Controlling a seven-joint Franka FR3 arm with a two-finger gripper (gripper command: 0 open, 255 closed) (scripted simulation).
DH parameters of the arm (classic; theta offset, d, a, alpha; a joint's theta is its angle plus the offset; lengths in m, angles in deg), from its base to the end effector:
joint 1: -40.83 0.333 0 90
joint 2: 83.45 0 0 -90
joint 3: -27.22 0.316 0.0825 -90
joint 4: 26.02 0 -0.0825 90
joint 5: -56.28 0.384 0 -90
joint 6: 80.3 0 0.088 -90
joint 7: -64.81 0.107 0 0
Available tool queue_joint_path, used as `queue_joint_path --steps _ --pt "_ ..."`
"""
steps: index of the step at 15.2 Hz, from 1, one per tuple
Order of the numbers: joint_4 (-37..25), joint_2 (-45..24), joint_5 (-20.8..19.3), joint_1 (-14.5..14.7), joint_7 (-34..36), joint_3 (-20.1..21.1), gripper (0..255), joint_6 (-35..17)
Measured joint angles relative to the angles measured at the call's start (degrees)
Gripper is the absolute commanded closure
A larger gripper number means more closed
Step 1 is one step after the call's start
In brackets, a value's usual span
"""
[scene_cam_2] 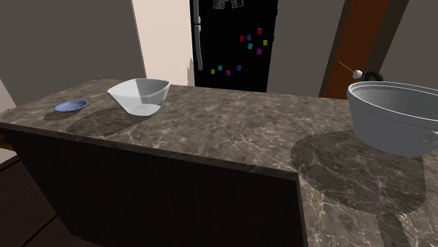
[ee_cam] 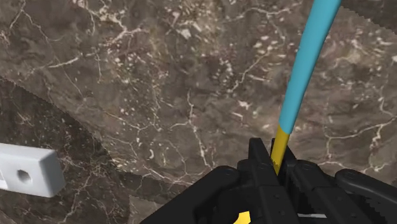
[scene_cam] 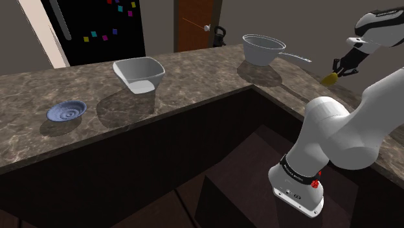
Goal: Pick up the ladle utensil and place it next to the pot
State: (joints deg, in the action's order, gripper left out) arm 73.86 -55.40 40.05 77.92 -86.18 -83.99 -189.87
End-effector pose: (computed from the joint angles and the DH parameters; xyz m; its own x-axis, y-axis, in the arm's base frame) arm 0.0696 -0.6164 0.4405 0.1649 0.9830 0.0809 0.9699 -0.1766 0.1679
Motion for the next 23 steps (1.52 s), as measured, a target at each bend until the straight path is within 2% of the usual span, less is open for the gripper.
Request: queue_joint_path --steps 17,23 --pt "6.56 5.24 -5.48 3.27 1.85 -5.64 255 -10.42" --pt "6.81 5.73 -6.01 3.67 2.06 -6.19 255 -11.21"
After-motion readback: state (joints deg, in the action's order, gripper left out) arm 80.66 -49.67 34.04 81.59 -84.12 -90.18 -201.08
